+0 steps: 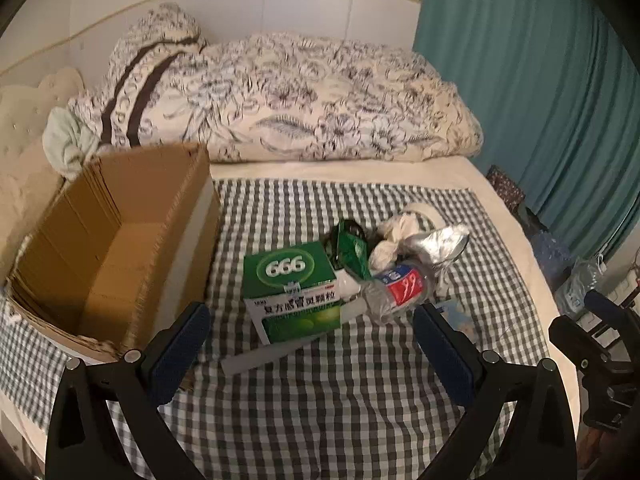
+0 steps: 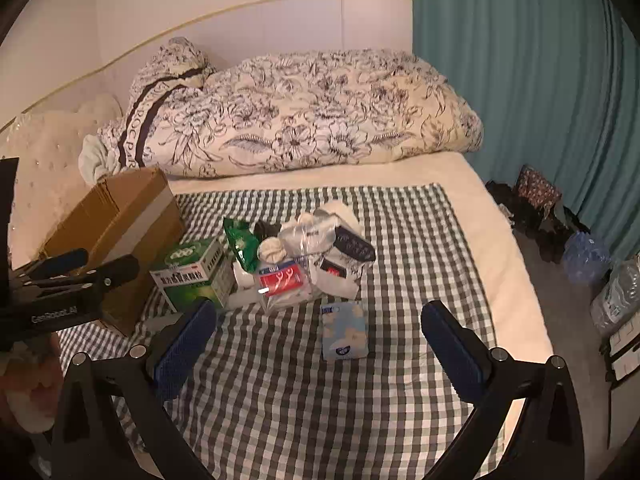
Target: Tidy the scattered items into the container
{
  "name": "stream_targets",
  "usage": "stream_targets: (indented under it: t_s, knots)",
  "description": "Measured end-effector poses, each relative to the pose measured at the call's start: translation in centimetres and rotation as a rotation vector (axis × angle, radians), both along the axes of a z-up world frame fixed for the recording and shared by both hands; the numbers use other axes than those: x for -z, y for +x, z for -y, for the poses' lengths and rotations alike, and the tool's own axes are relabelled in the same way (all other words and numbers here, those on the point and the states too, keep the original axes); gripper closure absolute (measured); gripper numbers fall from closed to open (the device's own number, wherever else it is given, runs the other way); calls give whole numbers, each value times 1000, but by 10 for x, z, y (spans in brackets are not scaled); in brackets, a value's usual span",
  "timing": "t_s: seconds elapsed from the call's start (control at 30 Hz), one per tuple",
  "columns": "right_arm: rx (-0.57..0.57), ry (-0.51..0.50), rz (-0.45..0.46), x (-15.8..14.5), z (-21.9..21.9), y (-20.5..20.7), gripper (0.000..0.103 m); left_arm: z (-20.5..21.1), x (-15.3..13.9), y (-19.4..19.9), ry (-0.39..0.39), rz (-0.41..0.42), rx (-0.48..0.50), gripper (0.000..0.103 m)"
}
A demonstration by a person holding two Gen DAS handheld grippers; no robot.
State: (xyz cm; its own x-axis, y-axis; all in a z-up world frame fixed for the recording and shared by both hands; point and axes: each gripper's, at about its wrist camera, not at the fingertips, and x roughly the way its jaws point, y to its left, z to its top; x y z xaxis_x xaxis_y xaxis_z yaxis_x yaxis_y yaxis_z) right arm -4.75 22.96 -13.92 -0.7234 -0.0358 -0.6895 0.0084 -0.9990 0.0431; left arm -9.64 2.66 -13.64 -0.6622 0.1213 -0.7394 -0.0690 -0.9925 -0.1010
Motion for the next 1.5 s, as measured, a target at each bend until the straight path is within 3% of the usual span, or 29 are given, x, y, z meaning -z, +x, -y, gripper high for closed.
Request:
stream_targets:
  t_s: [0.57, 1.23, 1.5]
  knots:
    - [-12, -2, 114, 62, -6, -36, 0, 0, 65, -50, 68, 143, -71, 0]
    - [-3, -7, 211, 120, -14, -84, 0, 9, 121, -97, 80, 224, -152, 0]
    - [7, 18, 276, 150, -16, -102, 19, 11, 133, -106, 75, 228, -162, 0]
